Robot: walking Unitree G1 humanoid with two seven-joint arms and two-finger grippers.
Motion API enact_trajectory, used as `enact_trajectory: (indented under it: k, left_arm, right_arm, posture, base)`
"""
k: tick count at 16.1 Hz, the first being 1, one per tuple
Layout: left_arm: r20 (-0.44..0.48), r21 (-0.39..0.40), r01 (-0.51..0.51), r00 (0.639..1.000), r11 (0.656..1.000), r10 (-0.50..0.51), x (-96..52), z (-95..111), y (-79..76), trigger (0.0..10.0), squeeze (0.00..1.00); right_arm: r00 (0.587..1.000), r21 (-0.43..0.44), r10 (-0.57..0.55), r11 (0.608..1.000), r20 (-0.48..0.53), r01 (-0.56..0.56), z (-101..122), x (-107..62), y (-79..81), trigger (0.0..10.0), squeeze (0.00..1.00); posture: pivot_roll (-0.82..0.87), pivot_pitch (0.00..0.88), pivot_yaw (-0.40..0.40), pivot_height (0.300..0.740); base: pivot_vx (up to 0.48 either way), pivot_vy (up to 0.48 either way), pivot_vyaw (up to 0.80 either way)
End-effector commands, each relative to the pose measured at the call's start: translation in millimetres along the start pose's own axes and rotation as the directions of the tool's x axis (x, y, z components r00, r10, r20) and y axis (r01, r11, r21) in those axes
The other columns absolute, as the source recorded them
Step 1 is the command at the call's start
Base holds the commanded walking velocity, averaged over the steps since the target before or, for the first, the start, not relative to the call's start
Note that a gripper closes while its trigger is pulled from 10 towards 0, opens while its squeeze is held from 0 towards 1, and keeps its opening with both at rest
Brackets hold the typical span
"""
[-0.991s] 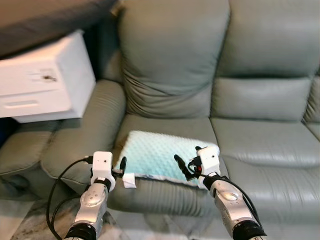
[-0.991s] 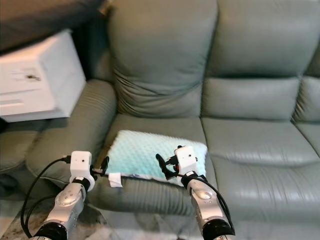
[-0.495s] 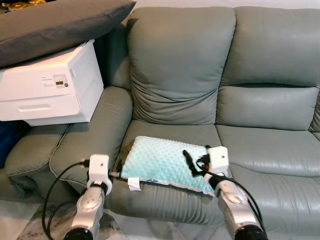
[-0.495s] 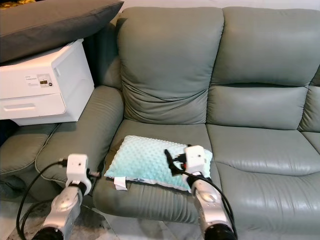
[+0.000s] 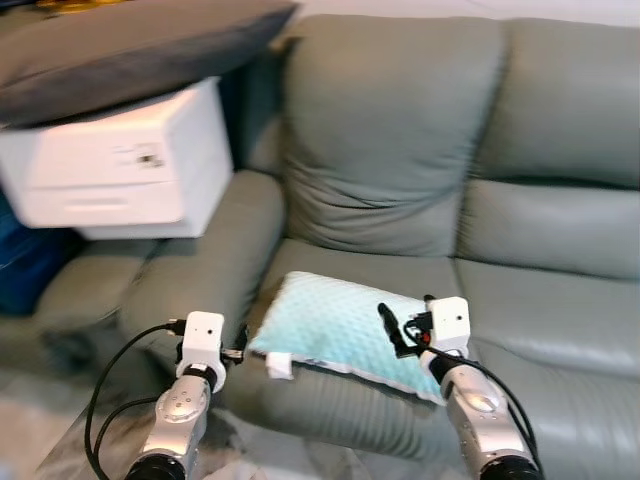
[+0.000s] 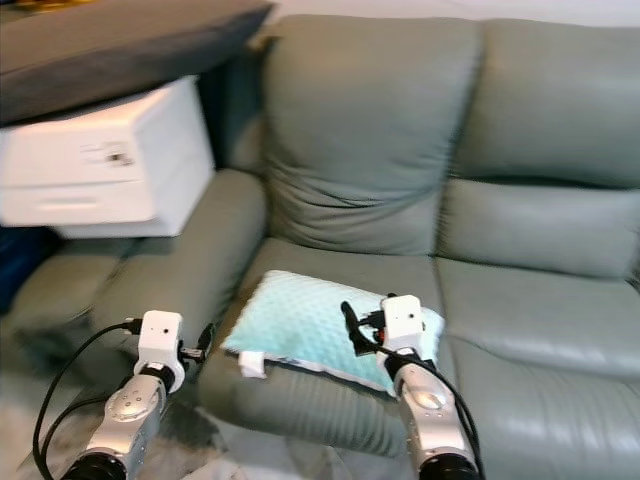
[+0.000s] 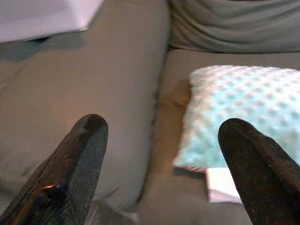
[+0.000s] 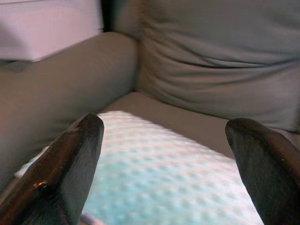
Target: Move the pillow to the sofa
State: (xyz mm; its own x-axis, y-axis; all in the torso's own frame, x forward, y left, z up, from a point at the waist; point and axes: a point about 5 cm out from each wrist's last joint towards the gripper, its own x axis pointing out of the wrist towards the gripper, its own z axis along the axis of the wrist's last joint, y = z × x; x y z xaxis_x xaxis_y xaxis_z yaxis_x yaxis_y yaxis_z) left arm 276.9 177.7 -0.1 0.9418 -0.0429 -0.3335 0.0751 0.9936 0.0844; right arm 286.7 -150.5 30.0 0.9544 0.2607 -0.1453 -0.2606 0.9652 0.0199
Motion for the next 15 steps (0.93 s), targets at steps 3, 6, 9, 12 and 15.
enact_trajectory:
  k: [3,6,9,12,15]
  left_arm:
    - [-0.022,0.011,0.007,1.0,1.0,-0.007,-1.7,-5.2,-3.2,10.0,0.0]
    - [-0.023,0.017,0.016,1.0,1.0,-0.015,-1.1,-4.5,-4.4,10.0,0.0]
    - [-0.031,0.019,0.033,0.999,0.999,-0.032,-0.2,-4.3,-5.5,10.0,0.0]
    - [-0.047,0.043,0.056,0.997,0.997,-0.054,-0.5,-6.6,-9.7,10.0,0.0]
    - [-0.077,0.045,0.075,0.994,0.996,-0.072,-1.0,-11.2,-10.0,10.0,0.0]
  right_arm:
    - [1.0,-0.011,0.005,1.0,-0.002,-0.005,1.3,0.0,1.3,10.0,0.0]
    - [1.0,-0.016,0.011,1.0,-0.001,-0.011,2.8,1.2,2.7,10.0,0.0]
    - [1.0,-0.023,0.022,0.999,-0.003,-0.022,2.7,1.5,4.2,10.0,0.0]
    - [1.0,-0.02,0.02,1.0,-0.005,-0.02,2.5,2.1,4.3,10.0,0.0]
    - [1.0,-0.02,0.018,1.0,-0.005,-0.018,2.6,2.5,4.3,10.0,0.0]
  posture:
    - [-0.13,0.006,0.044,0.74]
    - [-0.13,0.009,0.045,0.74]
    - [-0.12,0.009,0.045,0.74]
    - [-0.12,0.007,0.05,0.74]
    - [-0.13,0.003,0.053,0.74]
  base:
    - [0.0,0.0,0.8]
    - [0.0,0.0,0.8]
    - [0.0,0.0,0.8]
    - [0.0,0.0,0.8]
    - [0.0,0.0,0.8]
